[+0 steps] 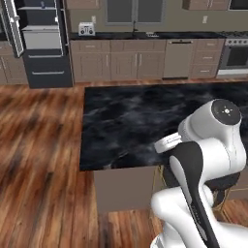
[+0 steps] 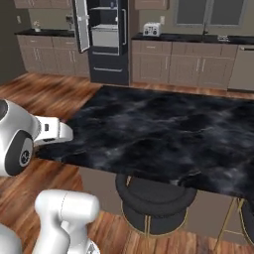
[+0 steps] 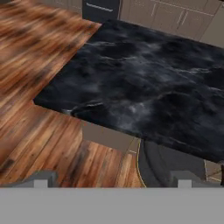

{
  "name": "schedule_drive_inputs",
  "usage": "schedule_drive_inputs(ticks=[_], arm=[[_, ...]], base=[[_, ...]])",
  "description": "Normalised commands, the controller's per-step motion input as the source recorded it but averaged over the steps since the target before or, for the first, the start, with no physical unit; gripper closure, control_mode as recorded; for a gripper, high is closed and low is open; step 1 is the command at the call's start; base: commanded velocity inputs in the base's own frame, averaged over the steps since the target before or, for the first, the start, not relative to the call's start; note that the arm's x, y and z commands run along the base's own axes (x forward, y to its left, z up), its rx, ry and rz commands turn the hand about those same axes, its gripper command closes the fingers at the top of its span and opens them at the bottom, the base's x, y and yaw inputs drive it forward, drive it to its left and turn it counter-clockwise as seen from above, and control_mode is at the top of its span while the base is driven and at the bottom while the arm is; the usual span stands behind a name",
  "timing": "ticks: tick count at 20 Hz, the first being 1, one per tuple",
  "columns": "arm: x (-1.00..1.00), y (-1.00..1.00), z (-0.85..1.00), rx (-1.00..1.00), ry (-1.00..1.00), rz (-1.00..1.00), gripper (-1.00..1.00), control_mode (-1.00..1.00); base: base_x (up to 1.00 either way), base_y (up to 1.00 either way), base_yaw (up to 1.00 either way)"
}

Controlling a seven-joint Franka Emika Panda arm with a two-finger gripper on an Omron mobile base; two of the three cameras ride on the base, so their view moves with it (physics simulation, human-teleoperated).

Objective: Open the fridge, grab two sodas, and place both sodas inside the bowl with ice on the dining counter.

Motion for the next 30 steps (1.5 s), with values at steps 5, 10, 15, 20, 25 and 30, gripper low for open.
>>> schedule_drive_inputs(ticks=[5, 10, 15, 20, 25, 30], arm=[[0.0, 0.0, 0.0, 0.0, 0.0, 0.0, -1.0, 1.0], [0.0, 0.0, 0.0, 0.0, 0.0, 0.0, -1.0, 1.0], [0.0, 0.0, 0.0, 0.0, 0.0, 0.0, -1.0, 1.0], [0.0, 0.0, 0.0, 0.0, 0.0, 0.0, -1.0, 1.0], [0.0, 0.0, 0.0, 0.0, 0.0, 0.0, -1.0, 1.0], [0.0, 0.0, 0.0, 0.0, 0.0, 0.0, -1.0, 1.0]], base=[[0.44, 1.0, 0.0], [0.5, 1.0, 0.0], [0.61, 1.0, -0.01], [0.85, 1.0, -0.09], [0.99, 0.88, -0.18], [1.0, 0.44, -0.09]])
